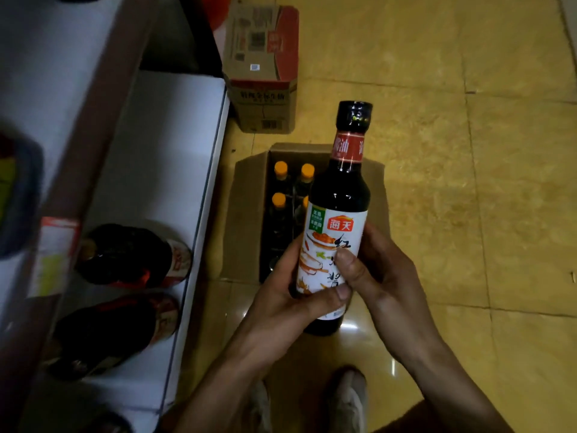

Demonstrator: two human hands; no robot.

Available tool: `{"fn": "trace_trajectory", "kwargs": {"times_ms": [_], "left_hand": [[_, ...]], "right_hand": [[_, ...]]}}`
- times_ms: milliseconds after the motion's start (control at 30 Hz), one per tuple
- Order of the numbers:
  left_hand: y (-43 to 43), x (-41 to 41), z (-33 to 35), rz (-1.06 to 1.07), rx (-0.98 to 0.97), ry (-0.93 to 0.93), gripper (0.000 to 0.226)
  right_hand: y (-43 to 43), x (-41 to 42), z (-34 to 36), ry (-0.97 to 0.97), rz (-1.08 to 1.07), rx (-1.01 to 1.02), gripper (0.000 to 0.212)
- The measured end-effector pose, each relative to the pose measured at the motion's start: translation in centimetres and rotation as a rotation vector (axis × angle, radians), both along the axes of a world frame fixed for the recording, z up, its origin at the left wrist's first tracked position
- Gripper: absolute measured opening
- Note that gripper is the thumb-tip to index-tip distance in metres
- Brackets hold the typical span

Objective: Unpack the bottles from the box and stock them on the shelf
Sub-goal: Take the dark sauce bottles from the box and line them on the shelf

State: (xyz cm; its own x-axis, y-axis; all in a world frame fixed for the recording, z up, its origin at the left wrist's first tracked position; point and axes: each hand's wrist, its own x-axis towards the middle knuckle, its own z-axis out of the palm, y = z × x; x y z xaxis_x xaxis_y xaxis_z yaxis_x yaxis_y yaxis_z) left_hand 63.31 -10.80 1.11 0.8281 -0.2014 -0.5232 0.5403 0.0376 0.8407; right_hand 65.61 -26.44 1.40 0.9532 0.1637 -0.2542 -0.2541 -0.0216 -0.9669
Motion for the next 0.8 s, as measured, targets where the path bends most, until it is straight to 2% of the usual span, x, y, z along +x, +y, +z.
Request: {"fn": "trace_trajectory", "kwargs": {"times_ms": [200,467,633,800], "left_hand": [[-0.7,-3.1,8.9,0.017,0.006,0.034,0.066],[-2.6,-5.2,26.0,0.04,0.023,0.043,0.064],[-4.3,-5.8,35.9,0.05,0.015,0.016,0.067],[-5.8,-6.0,43.1,0.084,0.026,-0.073,0.067]], "right_hand": [[-0.6,-2.6,8.8,0.04,0.009,0.002,0.05],[-2.6,-4.4,24.8,0.06,0.058,-0.02,0.051],[-4.6,-4.5,35.0,0.023,0.093,-0.048,0.049],[-6.0,-4.1,42.2,-0.055,0.135,-0.101,0.049]]}}
